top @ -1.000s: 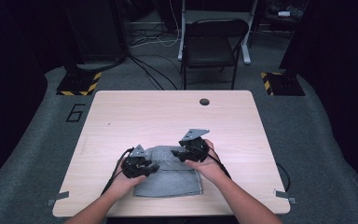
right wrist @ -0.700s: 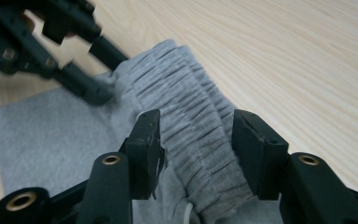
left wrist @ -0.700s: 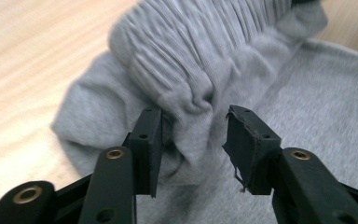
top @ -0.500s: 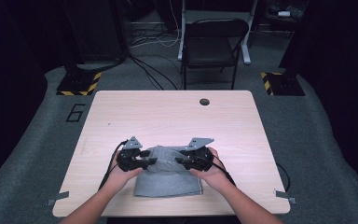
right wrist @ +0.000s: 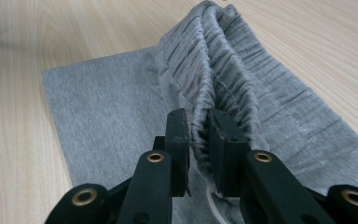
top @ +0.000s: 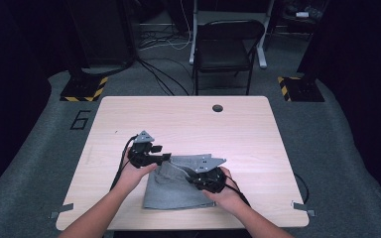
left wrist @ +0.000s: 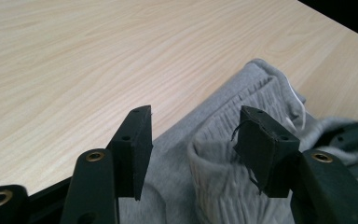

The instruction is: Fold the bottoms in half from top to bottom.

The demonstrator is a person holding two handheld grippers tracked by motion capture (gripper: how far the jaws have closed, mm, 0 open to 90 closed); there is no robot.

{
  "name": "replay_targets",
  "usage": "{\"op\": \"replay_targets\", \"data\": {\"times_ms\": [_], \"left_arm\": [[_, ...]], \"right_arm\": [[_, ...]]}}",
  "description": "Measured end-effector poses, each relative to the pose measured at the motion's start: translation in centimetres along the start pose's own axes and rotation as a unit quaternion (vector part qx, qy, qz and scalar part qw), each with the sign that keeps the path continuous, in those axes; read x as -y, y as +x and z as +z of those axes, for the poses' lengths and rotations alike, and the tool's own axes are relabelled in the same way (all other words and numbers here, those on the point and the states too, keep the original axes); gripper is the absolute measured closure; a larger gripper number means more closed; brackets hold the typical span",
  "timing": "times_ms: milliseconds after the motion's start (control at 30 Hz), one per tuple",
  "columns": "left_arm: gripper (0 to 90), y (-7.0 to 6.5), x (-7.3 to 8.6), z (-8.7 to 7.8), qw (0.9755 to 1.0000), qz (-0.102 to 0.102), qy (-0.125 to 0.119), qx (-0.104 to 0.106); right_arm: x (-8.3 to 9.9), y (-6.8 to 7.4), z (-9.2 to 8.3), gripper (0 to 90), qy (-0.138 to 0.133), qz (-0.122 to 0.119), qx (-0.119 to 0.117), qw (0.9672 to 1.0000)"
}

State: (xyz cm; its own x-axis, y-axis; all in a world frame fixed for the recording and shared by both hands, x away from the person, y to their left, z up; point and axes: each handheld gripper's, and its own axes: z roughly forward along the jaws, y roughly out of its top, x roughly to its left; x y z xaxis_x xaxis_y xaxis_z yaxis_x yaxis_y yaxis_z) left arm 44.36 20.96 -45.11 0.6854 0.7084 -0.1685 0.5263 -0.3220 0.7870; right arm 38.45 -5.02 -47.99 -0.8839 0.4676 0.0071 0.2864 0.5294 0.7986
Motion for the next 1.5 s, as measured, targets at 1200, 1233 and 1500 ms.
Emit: {"op": "replay_targets", "data": {"times_ms": [1200,1233,1500], "left_arm": [[51.8,-4.2,5.8,-2.4,0.9934,0.053,0.062,0.08],[51.5,-4.4,6.1,-2.4,0.9931,0.059,0.064,0.079],[50.1,-5.4,6.6,-3.6,0.9912,0.065,0.062,0.097]], "right_arm": [[2.5,2.7,-2.9,65.6,0.018,0.002,-0.033,0.9993],[2.6,2.9,-3.1,65.5,0.018,0.008,-0.032,0.9993],[2.3,3.5,-5.0,67.0,-0.006,0.026,-0.042,0.9988]]}}
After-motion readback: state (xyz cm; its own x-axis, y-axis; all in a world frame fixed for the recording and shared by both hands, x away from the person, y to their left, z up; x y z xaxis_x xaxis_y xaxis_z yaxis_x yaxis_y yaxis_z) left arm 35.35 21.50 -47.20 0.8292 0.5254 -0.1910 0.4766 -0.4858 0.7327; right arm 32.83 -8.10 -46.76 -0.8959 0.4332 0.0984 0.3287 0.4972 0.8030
